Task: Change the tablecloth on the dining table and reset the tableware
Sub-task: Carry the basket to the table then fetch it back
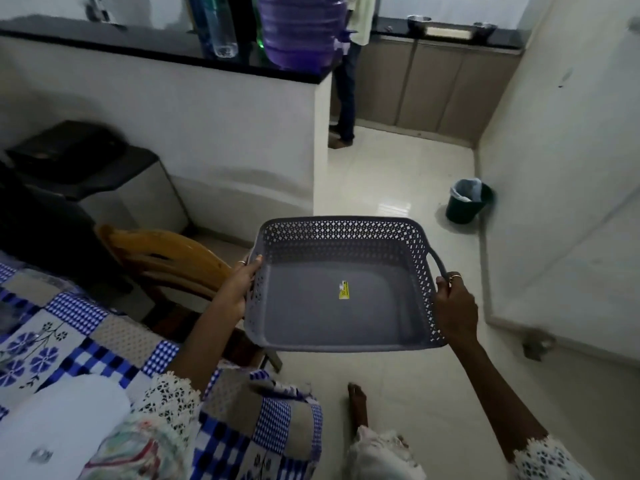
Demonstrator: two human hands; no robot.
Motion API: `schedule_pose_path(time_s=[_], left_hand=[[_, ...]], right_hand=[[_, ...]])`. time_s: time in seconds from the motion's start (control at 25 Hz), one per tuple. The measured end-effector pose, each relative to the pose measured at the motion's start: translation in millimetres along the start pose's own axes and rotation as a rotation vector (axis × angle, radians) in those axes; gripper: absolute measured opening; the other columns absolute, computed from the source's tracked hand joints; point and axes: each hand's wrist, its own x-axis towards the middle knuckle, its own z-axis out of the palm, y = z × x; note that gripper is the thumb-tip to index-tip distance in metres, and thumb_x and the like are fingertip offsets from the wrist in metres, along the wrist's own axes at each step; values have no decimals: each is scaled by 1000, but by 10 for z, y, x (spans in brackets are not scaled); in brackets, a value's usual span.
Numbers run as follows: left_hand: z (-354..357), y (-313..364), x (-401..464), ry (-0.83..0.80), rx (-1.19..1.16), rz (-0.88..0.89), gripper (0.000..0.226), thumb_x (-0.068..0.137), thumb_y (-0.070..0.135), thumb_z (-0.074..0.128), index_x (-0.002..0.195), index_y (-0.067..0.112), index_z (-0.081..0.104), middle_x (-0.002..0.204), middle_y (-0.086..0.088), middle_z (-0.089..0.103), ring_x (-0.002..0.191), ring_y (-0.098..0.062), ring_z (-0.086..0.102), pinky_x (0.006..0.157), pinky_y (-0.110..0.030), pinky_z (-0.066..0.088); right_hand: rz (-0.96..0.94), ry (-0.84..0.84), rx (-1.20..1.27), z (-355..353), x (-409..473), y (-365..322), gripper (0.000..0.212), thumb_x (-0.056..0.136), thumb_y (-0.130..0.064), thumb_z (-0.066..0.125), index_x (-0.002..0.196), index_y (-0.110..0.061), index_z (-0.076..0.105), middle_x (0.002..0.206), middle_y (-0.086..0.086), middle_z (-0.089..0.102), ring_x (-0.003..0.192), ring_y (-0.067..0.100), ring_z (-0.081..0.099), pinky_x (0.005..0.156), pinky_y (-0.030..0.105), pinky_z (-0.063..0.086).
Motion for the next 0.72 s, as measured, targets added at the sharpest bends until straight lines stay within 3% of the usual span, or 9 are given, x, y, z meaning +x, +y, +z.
schedule_pose_path(time_s=[0.36,0.48,0.6,0.72], left_hand=[[-481,1203,1507,340,-192,128,35,96,21,51,128,8,54,86,-8,70,68,-20,69,62,-30,58],[-902,1431,1779,482,-269,158,28,97,20,49,123,13,58,93,-7,69,76,-18,69,62,-27,58],[-1379,1643,2022,640,-354,195,16,98,19,47,102,24,61,72,4,73,62,-11,70,54,-24,57],[-1890,1871,2241,761,-408,218,17,98,20,47,107,24,60,72,5,73,66,-15,69,58,-29,56]], right_hand=[[-292,-248,25,1679,2147,-1735,20,98,-20,39,100,-5,51,92,25,64,85,41,59,66,33,36],[-421,-383,23,2407,2465,-2401,21,98,-20,39,101,-3,52,96,26,64,87,41,59,67,33,35],[-549,-479,35,3213,2609,-3066,22,98,-20,39,103,-3,52,100,26,64,91,43,59,72,39,42],[-653,-556,30,3971,2642,-3760,23,99,-20,38,104,-3,51,100,28,63,93,44,59,75,42,43]])
